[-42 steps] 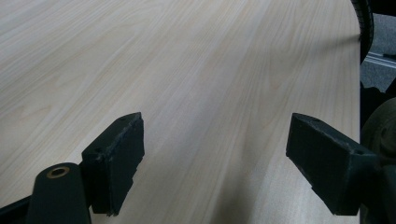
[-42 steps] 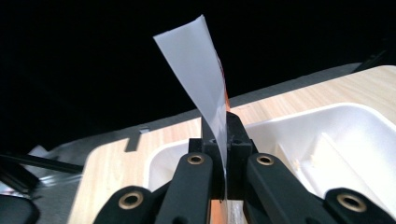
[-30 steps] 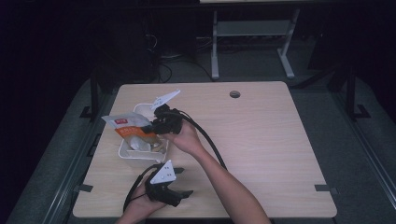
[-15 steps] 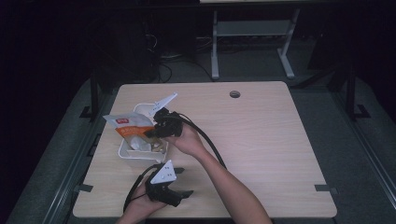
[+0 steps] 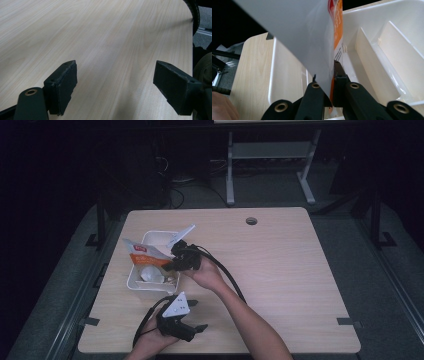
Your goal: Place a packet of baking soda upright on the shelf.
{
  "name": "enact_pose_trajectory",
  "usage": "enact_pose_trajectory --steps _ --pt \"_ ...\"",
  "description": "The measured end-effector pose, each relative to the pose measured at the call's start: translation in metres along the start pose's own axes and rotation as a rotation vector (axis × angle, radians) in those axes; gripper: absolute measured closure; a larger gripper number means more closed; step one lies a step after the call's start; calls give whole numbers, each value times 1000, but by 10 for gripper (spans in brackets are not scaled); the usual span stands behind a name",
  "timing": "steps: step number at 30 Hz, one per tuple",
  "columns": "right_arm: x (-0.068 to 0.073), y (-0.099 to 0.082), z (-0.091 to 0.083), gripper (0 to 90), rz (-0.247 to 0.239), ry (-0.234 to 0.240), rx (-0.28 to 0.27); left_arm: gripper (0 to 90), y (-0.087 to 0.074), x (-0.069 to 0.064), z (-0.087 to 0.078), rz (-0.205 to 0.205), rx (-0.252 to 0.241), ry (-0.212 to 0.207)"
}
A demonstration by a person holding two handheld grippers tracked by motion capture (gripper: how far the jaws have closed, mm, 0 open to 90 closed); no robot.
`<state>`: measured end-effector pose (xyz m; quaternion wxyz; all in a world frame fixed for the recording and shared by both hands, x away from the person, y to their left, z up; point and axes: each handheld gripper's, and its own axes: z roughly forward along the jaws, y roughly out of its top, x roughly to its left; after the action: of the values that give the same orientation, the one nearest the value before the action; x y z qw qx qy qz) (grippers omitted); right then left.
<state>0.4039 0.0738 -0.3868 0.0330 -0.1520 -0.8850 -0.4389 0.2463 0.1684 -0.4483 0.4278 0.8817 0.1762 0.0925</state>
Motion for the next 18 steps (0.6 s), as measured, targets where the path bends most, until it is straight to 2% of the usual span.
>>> enact_pose_trajectory --steps 10,18 --pt "-6 -9 1 891 27 12 2 187 0 -1 1 0 1 -1" --pt "-6 -10 1 882 33 16 -2 187 0 0 0 1 -1 1"
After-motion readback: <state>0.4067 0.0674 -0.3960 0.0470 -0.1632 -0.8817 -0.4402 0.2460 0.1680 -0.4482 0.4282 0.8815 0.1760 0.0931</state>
